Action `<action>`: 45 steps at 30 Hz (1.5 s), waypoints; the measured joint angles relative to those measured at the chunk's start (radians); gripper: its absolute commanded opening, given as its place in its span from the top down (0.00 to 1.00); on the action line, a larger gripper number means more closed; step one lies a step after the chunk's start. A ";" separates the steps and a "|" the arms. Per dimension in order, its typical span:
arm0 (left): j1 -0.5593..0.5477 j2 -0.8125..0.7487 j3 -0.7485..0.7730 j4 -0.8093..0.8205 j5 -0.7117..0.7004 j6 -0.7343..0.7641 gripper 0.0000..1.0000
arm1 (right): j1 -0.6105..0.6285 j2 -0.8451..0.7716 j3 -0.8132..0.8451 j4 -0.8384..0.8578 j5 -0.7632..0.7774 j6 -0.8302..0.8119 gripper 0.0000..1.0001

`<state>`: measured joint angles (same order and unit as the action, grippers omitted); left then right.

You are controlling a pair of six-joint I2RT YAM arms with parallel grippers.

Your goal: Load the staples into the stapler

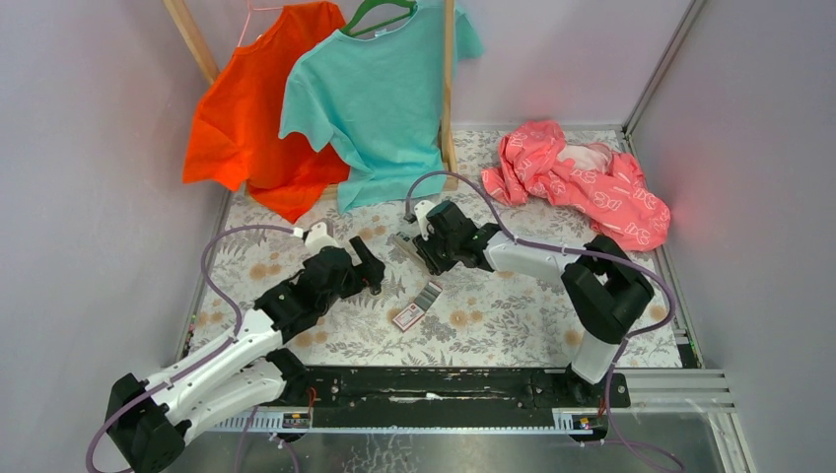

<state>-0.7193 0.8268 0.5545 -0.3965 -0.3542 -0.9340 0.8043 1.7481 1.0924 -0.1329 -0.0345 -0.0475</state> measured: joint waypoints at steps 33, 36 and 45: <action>0.000 -0.109 0.058 -0.196 -0.067 -0.039 0.00 | 0.002 -0.258 -0.253 -0.123 0.401 0.348 0.44; 0.000 -0.132 0.086 -0.245 -0.083 -0.041 0.00 | 0.000 -0.309 -0.283 -0.144 0.418 0.380 0.31; 0.000 -0.221 0.227 -0.397 -0.126 -0.034 0.00 | 0.001 -0.541 -0.288 -0.211 0.466 0.412 0.01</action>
<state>-0.7193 0.6060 0.7815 -0.7933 -0.4797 -0.9676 0.8051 1.2072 0.8047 -0.3439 0.4313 0.3649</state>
